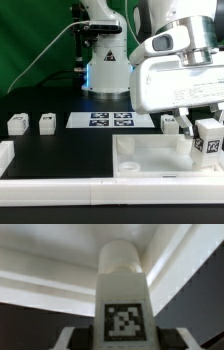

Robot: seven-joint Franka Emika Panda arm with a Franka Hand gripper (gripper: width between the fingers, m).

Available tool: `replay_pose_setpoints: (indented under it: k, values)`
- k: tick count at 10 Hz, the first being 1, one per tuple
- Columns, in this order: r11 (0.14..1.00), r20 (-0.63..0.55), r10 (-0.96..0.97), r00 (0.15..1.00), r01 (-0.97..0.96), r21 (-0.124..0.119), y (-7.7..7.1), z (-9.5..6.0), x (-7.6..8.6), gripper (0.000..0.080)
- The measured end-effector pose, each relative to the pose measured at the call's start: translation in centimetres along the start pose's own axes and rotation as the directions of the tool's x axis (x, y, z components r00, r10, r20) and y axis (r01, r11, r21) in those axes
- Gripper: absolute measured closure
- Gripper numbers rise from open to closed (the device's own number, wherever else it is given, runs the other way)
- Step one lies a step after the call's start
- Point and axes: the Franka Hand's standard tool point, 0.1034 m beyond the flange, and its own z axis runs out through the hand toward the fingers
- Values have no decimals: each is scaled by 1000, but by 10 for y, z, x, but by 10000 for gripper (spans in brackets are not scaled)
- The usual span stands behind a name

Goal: Assemble one leg

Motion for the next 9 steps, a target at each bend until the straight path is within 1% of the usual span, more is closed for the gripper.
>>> replay_pose_setpoints:
  k: [5,6,7,8,9]
  values:
    - [1000,-10,-1,1000,1,-3,-1,-1,-1,505]
    - [1000,-11,-1,1000,1,-3,-1,-1,0,315]
    - [1000,-11,-1,1000,1,-3,0,-1,0,187]
    - [1000,-11,-1,1000,1,-3,0,-1,0,187]
    - [1000,-11,-1,1000,1,-4,0,-1,0,161]
